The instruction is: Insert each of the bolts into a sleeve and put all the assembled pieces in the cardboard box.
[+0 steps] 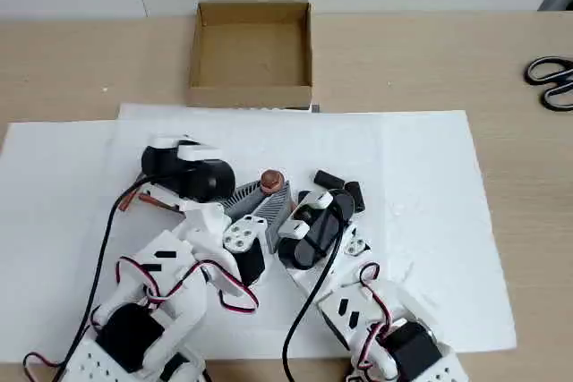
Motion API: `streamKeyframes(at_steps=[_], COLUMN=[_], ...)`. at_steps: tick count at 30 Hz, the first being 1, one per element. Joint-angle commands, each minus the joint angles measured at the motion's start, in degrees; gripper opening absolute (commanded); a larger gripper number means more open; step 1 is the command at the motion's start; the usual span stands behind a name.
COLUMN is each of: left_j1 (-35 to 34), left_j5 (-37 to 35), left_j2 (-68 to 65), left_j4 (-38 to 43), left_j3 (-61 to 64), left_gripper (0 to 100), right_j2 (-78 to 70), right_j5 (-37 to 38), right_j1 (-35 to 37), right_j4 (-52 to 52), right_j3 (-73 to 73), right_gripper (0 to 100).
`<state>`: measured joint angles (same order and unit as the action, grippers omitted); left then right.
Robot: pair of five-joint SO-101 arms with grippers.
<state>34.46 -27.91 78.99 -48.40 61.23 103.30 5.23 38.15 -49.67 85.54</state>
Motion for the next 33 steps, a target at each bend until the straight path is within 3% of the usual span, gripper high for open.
streamKeyframes(at_steps=[1, 7, 17, 33], left_j1=[0.09, 0.0, -3.69, -1.05], left_j5=[1.49, 6.42, 6.42, 5.98], left_j2=[0.97, 1.05, 0.79, 0.97], left_j4=[0.18, 0.35, 0.79, 0.88], left_j3=[-0.22, -0.57, -1.98, -0.22], left_gripper=[1, 1, 1, 1], right_j2=[0.75, 0.75, 0.75, 0.75], right_j5=[0.53, 0.53, 0.62, 0.62], right_j1=[0.22, 0.22, -1.1, -1.1], right_j4=[0.13, -4.79, -4.53, -0.84], right_j3=[-1.32, -3.52, -3.6, -4.22], right_gripper=[0.2, 0.2, 0.2, 0.2])
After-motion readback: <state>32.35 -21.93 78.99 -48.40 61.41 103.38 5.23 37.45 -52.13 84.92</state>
